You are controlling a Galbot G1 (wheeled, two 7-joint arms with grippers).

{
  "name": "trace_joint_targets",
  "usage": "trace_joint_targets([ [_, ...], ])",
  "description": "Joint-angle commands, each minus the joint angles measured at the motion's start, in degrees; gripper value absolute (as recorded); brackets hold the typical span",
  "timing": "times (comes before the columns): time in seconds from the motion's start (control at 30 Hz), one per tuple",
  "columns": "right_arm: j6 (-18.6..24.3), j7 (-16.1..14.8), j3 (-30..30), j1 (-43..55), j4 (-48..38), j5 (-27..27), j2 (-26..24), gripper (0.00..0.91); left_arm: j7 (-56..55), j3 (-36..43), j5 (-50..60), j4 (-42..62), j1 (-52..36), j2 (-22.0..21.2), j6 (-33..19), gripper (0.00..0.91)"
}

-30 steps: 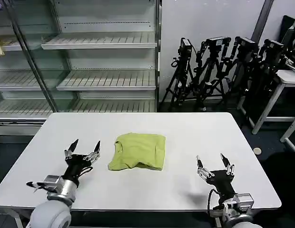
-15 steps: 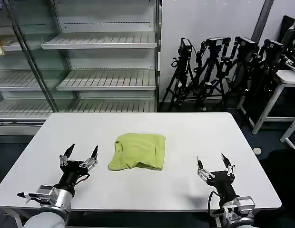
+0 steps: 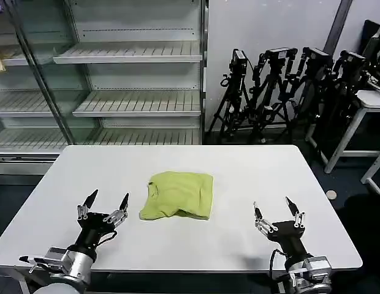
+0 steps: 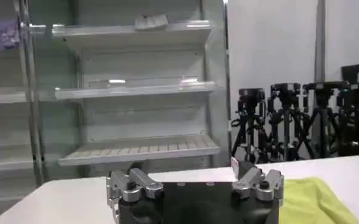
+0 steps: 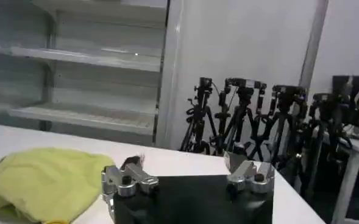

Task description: Fold and organize the clothes.

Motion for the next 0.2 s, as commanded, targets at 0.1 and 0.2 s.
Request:
trace_joint_targets([
  [0.1, -0.39, 0.03, 0.65, 0.65, -0.17, -0.68, -0.64, 0.907, 0.05, -0.33, 0.27, -1.1, 1.3, 0.17, 0.33, 0.907],
  [0.2, 0.42, -1.13, 0.17, 1.17, -0.95, -1.51, -0.75, 0.907, 0.19, -0.24, 0.43, -0.92, 1.47, 0.42, 0.35, 0.907],
])
